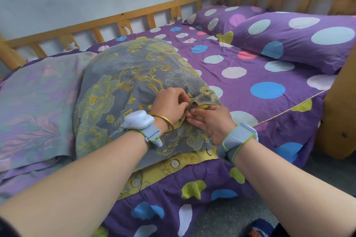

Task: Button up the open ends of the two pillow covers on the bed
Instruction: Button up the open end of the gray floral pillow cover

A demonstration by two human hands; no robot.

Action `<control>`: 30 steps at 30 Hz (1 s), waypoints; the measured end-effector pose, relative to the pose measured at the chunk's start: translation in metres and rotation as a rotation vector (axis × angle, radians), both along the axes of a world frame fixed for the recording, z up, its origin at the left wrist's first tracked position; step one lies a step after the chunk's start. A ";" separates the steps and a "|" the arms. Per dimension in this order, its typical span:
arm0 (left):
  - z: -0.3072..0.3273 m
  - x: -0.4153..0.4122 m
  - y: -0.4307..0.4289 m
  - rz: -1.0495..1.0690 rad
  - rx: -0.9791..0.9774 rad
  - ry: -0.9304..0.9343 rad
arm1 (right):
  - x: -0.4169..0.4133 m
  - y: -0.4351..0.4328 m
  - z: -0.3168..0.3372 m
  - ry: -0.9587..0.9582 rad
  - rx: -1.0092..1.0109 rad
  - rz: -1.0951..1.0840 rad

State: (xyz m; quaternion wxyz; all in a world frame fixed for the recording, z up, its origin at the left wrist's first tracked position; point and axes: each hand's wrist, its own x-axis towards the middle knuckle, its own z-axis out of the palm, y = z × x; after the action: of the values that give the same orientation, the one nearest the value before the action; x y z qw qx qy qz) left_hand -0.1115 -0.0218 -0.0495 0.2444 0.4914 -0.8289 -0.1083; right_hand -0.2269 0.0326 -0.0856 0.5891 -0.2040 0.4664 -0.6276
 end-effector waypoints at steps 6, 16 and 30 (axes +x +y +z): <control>-0.007 0.004 0.010 0.006 -0.183 -0.082 | 0.004 -0.005 -0.004 0.095 0.063 -0.043; 0.011 0.000 0.010 0.224 0.847 0.786 | 0.012 -0.006 -0.009 0.477 -0.029 -0.179; 0.011 0.081 0.013 0.096 0.081 -0.060 | 0.055 0.003 -0.010 0.463 0.208 -0.033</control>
State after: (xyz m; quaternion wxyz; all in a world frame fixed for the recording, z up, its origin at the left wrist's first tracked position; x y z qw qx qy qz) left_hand -0.0308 -0.0086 -0.0387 0.2042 0.5432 -0.8062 -0.1151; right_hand -0.1723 0.0361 -0.0958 0.4741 -0.2726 0.6543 -0.5223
